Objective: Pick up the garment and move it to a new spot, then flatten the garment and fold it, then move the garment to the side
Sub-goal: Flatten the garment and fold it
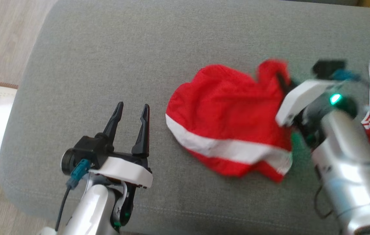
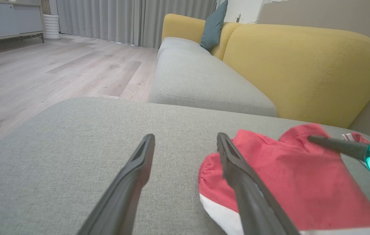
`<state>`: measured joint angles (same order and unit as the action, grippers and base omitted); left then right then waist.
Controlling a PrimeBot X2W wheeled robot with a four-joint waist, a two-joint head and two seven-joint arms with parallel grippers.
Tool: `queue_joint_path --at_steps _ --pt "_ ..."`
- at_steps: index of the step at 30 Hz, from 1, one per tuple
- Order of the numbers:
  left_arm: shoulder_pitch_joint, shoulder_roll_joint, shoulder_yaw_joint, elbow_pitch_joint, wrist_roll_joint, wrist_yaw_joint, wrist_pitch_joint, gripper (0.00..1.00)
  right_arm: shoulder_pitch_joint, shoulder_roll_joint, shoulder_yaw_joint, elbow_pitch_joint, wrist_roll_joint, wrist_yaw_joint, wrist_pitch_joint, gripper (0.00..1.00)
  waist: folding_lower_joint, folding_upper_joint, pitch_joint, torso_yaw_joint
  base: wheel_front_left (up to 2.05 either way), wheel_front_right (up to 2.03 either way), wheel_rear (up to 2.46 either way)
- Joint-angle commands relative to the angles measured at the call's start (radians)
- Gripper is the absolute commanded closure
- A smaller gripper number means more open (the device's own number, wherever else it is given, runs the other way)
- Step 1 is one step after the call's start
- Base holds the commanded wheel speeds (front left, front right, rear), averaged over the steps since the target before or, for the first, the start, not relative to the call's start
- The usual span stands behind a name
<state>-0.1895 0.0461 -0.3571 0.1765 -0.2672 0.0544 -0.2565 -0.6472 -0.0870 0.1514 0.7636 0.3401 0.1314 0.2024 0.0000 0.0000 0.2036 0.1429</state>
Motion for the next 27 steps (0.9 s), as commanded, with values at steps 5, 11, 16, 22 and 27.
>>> queue_joint_path --at_steps 5,11,16,22,27 --pt "-0.040 0.004 0.022 -0.041 -0.015 0.009 -0.005 0.00 -0.133 -0.053 -0.055 0.001 -0.052 -0.001 -0.060 1.00 0.0000 0.0000 0.012 0.008 0.00 0.00 0.00" --pt "-0.049 0.004 0.021 -0.044 -0.017 0.008 -0.005 0.00 -0.218 -0.099 -0.116 0.057 -0.124 -0.001 -0.082 1.00 0.0000 0.0000 0.032 0.010 0.00 0.00 0.00" --pt "-0.067 0.004 0.017 -0.047 -0.019 0.007 -0.005 0.00 -0.302 -0.146 -0.088 0.134 -0.231 -0.001 -0.121 1.00 0.0000 0.0000 0.059 0.014 0.00 0.00 0.00" --pt "-0.086 0.004 0.019 -0.046 -0.016 0.007 -0.005 0.00 -0.354 -0.160 -0.084 0.225 -0.291 -0.001 -0.172 0.00 0.0000 0.0000 0.079 0.000 0.00 0.00 0.00" --pt "-0.094 0.004 0.033 -0.043 -0.010 0.006 -0.005 0.00 -0.365 -0.137 -0.072 0.257 -0.275 -0.001 -0.236 0.00 0.0000 0.0000 0.073 -0.030 0.00 0.00 0.00"
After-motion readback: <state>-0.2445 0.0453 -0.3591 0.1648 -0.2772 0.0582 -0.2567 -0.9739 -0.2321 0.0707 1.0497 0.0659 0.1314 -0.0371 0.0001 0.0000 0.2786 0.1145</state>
